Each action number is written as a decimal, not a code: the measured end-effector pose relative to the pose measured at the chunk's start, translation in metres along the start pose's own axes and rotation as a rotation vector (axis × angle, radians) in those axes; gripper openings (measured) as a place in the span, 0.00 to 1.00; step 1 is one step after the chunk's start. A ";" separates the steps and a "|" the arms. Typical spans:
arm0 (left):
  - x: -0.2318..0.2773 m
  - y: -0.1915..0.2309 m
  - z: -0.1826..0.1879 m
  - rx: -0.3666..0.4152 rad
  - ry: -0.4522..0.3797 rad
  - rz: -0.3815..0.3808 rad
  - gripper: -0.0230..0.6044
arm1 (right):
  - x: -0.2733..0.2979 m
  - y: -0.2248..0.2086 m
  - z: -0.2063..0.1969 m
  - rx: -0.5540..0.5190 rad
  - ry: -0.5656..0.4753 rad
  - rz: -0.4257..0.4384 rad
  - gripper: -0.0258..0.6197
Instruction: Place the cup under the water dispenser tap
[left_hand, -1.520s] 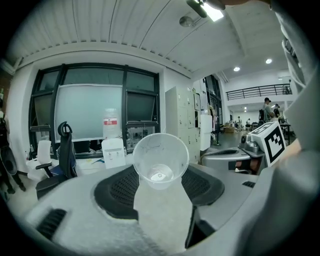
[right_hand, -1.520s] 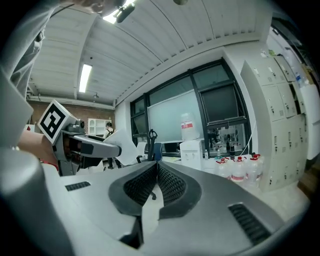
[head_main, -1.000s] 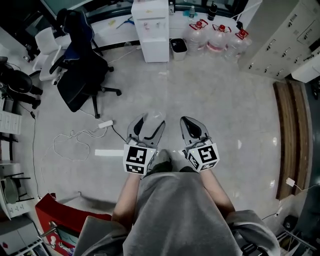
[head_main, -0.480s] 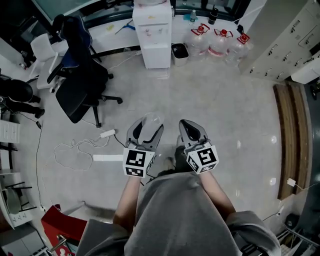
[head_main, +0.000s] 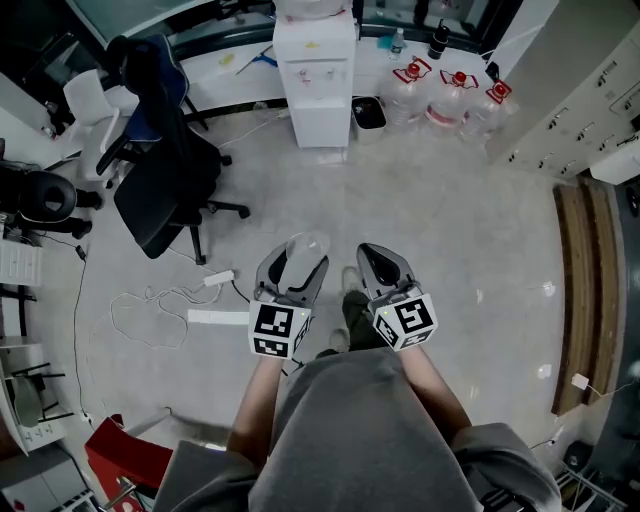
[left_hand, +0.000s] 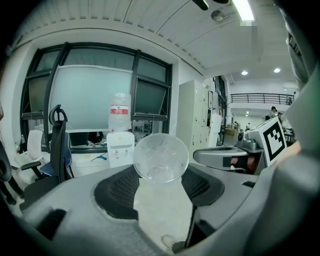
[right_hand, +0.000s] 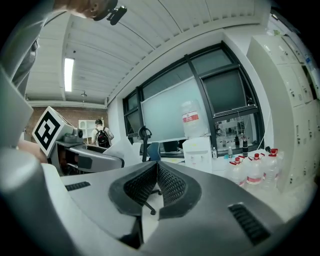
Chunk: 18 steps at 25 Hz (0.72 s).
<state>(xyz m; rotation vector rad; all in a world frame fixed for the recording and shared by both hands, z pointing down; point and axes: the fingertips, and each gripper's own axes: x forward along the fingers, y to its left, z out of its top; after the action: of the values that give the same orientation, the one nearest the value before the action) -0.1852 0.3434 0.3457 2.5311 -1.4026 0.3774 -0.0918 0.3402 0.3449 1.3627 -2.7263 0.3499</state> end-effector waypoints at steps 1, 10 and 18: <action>0.007 0.004 0.004 0.002 0.002 0.000 0.46 | 0.007 -0.006 0.003 0.003 0.000 0.001 0.06; 0.088 0.032 0.044 0.014 0.012 0.011 0.46 | 0.065 -0.075 0.028 0.026 0.004 0.025 0.06; 0.164 0.058 0.068 0.013 0.026 0.024 0.46 | 0.116 -0.135 0.039 0.055 0.016 0.050 0.06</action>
<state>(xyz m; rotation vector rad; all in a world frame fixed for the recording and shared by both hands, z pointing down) -0.1432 0.1619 0.3392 2.5122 -1.4268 0.4230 -0.0523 0.1622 0.3489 1.3009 -2.7610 0.4412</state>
